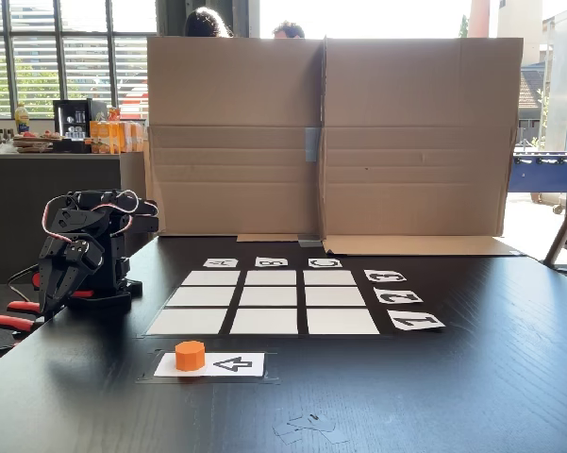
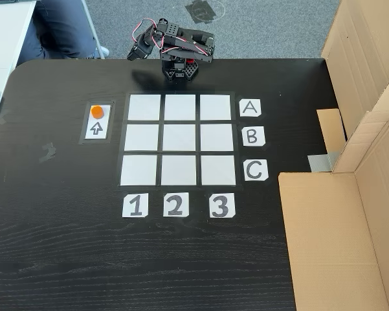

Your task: Pick up the round, orange token and place it in the grid on square A1.

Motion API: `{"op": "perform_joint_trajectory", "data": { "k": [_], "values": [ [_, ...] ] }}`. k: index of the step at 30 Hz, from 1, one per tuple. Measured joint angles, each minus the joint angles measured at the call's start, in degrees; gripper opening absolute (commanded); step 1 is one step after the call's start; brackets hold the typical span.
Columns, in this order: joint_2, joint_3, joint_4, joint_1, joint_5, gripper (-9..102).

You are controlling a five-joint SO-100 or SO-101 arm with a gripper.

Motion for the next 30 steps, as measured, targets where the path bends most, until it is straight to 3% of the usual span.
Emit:
{"op": "perform_joint_trajectory", "data": {
  "k": [14, 19, 30],
  "values": [
    [1.9, 0.0, -0.1, 1.0, -0.1, 5],
    [-0.5, 0.0, -2.5, 1.0, -0.1, 12],
    [-20.5, -15.5, -3.2, 1.0, -0.1, 15]
  ]
}}
